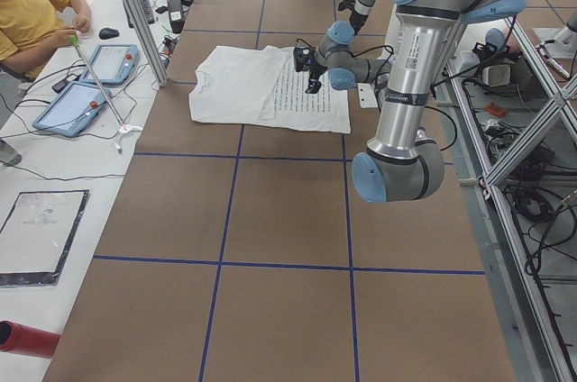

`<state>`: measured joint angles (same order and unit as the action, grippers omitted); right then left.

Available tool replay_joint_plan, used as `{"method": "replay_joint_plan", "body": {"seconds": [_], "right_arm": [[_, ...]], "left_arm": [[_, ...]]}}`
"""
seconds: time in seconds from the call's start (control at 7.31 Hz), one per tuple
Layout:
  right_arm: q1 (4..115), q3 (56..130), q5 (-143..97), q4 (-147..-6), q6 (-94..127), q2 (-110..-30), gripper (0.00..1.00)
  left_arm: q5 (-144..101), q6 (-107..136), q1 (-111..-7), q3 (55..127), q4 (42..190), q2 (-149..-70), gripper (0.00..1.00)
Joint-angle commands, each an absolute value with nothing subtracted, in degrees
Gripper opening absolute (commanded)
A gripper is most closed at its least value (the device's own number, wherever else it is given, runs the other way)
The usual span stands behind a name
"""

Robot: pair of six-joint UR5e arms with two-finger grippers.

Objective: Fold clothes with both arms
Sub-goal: 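Move both grippers down to the hem corners nearest the robot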

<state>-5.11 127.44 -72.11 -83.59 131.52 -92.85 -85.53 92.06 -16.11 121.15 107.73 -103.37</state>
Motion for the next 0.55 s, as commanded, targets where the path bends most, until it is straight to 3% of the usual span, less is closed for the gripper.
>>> {"method": "replay_joint_plan", "body": {"seconds": [0.0,0.41], "right_arm": [[-5.3,127.6,-72.1,-83.6,131.5,-93.2,0.0],[-5.4,127.6,-72.1,-83.6,131.6,-92.9,0.0]], "left_arm": [[-84.3,98.0,-9.8,122.5,106.5,-97.9,0.98],[-84.5,103.8,-4.8,121.6,106.4,-95.9,0.96]]}}
